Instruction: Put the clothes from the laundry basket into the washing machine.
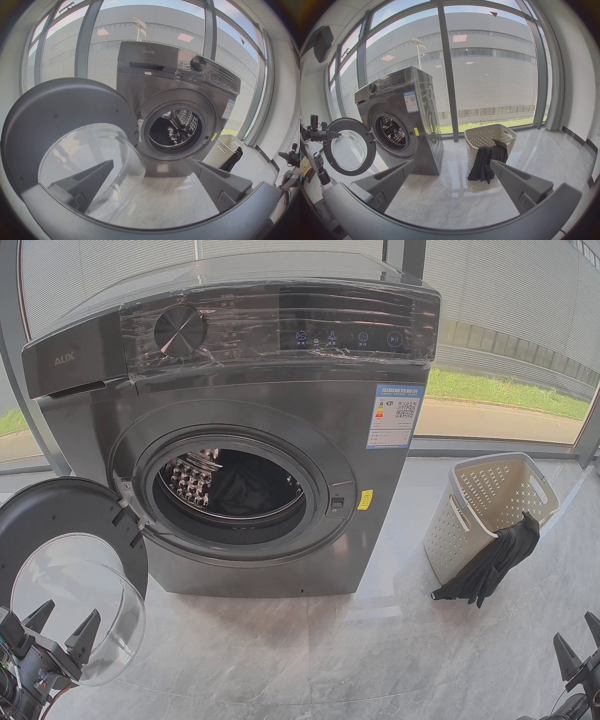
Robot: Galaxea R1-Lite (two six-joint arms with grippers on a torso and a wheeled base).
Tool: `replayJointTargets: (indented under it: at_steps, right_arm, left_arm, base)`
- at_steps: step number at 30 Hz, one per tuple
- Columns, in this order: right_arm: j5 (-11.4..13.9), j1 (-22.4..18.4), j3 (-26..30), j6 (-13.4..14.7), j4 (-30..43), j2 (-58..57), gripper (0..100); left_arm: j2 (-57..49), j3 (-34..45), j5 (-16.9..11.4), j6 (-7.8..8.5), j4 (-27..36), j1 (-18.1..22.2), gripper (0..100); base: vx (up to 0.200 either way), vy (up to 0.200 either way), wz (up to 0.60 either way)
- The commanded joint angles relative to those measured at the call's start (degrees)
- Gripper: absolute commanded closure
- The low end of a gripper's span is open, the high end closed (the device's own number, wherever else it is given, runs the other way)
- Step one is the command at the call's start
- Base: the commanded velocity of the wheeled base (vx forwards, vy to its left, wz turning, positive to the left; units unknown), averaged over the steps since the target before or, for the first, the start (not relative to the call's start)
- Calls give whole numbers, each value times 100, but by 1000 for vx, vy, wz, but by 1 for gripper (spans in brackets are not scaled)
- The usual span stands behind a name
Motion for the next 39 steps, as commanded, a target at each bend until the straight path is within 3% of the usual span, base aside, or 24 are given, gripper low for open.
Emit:
replayJointTargets:
  at_steps: [1,8,11,14,16,18,21,22,23,24,25,26,28,30,31,32,33,35,37,38,39]
  right_arm:
    - [126,-168,64,-3,337,-857,0]
    - [99,-177,90,6,363,-857,0]
    - [82,-309,72,-12,372,-875,0]
    - [179,-625,90,-196,451,-998,0]
    - [442,-766,72,-275,618,-1165,0]
    - [627,-792,28,-266,750,-1306,0]
    - [592,-783,28,-275,750,-1306,0]
    - [583,-783,37,-284,741,-1306,0]
    - [460,-775,37,-302,732,-1306,0]
    - [460,-775,37,-302,732,-1306,0]
    - [231,-766,99,-346,838,-1306,0]
    - [170,-766,99,-319,855,-1306,0]
    - [179,-766,99,-328,855,-1306,0]
    - [205,-766,99,-398,855,-1306,0]
    - [249,-766,99,-416,864,-1306,0]
    - [258,-766,99,-416,864,-1306,0]
    - [284,-766,99,-442,855,-1306,0]
    - [275,-757,99,-433,846,-1306,0]
    - [258,-757,99,-354,846,-1306,0]
    - [266,-757,99,-416,846,-1306,0]
    - [275,-766,99,-442,846,-1306,0]
  left_arm:
    - [-932,99,-28,-151,438,264,0]
    - [-1433,99,-19,25,1142,1424,0]
    - [-1952,99,-72,-1,1607,1855,0]
    - [-2347,99,-309,-10,2179,1917,0]
    - [-2672,99,-547,-10,2486,1908,0]
    - [-3156,99,-1100,43,2627,1855,0]
    - [-3622,99,-2137,60,2644,1829,0]
    - [-3630,99,-2234,60,2653,1829,0]
    - [-3639,99,-2761,87,2653,1820,0]
    - [-3639,99,-2761,87,2653,1820,0]
    - [-3630,99,-2805,368,2680,1829,0]
    - [-3630,99,-2717,535,2688,1829,0]
    - [-3622,99,-2515,623,2688,2031,0]
    - [-3648,99,-2480,772,2697,2505,0]
    - [-3815,99,-2612,878,2724,2857,0]
    - [-3868,99,-2682,930,2724,2927,0]
    - [-4026,99,-3043,1089,2732,2989,0]
    - [-4017,99,-3078,1001,2750,2918,0]
    - [-4123,81,-2832,1036,2803,2875,0]
    - [-4131,99,-2524,1141,2891,2875,0]
    - [-4105,90,-2296,1141,3014,2892,0]
  base:
    - [0,-200,0]
    - [0,0,0]
    - [0,0,0]
    - [0,0,0]
    - [0,0,0]
    - [0,0,0]
    - [0,0,0]
    - [0,0,0]
    - [0,0,0]
    - [0,0,0]
    - [0,0,0]
    - [0,0,0]
    - [0,0,0]
    - [0,0,0]
    - [0,0,0]
    - [0,0,0]
    - [0,0,0]
    - [0,0,0]
    - [0,0,0]
    - [0,0,0]
    - [0,0,0]
